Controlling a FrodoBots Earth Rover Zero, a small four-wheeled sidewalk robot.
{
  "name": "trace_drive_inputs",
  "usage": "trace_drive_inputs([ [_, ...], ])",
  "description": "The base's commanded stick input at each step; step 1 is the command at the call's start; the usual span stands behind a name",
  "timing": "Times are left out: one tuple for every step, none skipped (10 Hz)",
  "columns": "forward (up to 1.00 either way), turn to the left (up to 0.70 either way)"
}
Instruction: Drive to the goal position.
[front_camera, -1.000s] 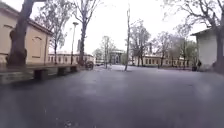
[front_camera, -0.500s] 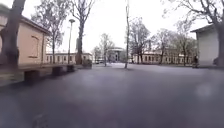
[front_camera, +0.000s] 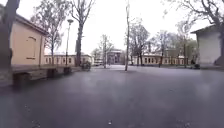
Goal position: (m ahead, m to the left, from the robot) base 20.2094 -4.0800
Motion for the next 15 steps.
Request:
trace_drive_inputs([
  [1.0,0.0],
  [1.0,0.0],
  [1.0,0.0],
  [1.0,0.0],
  [1.0,0.0],
  [1.0,0.0],
  [1.0,0.0],
  [1.0,0.0],
  [1.0,0.0],
  [1.0,0.0],
  [1.0,0.0],
  [1.0,0.0],
  [1.0,0.0],
  [1.0,0.0],
  [1.0,0.0],
])
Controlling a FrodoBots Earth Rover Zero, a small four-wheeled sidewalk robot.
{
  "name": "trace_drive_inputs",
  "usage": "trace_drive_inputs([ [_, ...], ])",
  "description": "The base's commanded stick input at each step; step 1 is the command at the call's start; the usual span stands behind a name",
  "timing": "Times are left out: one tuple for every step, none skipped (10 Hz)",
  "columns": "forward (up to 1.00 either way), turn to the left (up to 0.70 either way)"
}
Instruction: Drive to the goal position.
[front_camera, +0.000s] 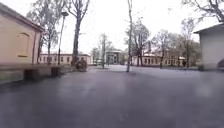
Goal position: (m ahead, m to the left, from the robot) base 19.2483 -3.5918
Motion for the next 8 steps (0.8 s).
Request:
trace_drive_inputs([
  [1.0,0.0],
  [1.0,0.0],
  [1.0,0.0],
  [1.0,0.0],
  [1.0,0.0],
  [1.0,0.0],
  [1.0,0.0],
  [1.0,0.0],
])
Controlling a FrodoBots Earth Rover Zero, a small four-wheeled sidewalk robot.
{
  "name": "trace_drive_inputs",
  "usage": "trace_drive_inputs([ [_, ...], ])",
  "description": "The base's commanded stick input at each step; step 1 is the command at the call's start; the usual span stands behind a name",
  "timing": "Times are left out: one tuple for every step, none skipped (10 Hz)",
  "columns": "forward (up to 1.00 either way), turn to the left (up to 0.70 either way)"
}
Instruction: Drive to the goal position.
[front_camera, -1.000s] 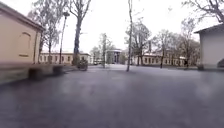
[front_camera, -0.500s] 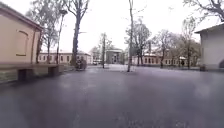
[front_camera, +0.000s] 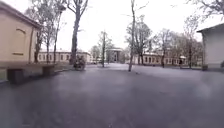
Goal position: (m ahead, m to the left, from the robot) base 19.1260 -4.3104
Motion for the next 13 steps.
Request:
trace_drive_inputs([
  [1.0,0.0],
  [1.0,0.0],
  [1.0,0.0],
  [1.0,0.0],
  [1.0,0.0],
  [1.0,0.0],
  [1.0,0.0],
  [1.0,0.0],
  [1.0,0.0],
  [1.0,0.0],
  [1.0,0.0],
  [1.0,0.0],
  [1.0,0.0],
])
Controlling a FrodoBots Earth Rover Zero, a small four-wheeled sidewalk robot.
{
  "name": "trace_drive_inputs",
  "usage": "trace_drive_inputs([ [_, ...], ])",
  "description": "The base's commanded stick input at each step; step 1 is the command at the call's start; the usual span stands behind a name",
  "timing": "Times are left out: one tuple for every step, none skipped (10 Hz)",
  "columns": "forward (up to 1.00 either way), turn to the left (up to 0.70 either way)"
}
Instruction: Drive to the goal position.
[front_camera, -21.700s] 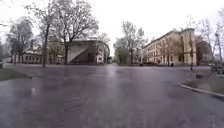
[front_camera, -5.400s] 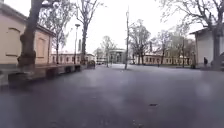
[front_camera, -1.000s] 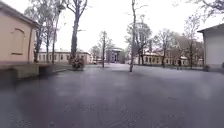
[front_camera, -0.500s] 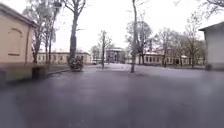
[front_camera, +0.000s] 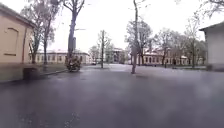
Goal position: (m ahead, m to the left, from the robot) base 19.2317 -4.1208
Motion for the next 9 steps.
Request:
trace_drive_inputs([
  [1.0,0.0],
  [1.0,0.0],
  [1.0,0.0],
  [1.0,0.0],
  [1.0,0.0],
  [1.0,0.0],
  [1.0,0.0],
  [1.0,0.0],
  [1.0,0.0],
])
